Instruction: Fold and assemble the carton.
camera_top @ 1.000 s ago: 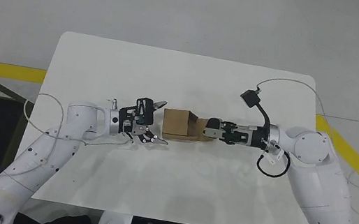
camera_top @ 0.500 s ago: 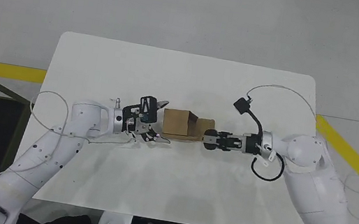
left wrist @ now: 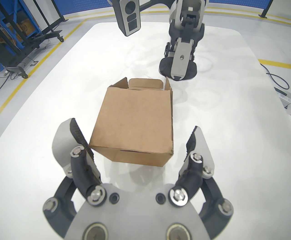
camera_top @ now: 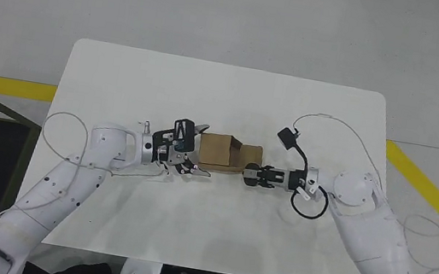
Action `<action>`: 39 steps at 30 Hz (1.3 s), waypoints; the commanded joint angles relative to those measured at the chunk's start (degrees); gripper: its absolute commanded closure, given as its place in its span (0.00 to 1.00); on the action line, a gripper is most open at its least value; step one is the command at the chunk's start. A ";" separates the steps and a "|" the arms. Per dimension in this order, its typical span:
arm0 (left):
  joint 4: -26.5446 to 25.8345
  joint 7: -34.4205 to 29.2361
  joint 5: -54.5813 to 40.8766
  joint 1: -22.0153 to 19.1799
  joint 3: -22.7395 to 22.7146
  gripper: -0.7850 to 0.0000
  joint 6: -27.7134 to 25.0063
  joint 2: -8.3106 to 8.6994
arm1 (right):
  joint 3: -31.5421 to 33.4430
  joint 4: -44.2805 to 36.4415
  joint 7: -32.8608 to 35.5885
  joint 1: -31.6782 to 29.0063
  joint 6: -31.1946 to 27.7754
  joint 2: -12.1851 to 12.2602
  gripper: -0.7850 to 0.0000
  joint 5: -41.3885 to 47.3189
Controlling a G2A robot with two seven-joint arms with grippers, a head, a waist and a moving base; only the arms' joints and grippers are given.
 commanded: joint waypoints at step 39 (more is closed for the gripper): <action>2.75 -1.61 -1.75 -1.07 -1.15 0.00 -3.69 -0.45 | -18.52 23.95 0.97 18.54 -11.96 -10.14 1.00 9.64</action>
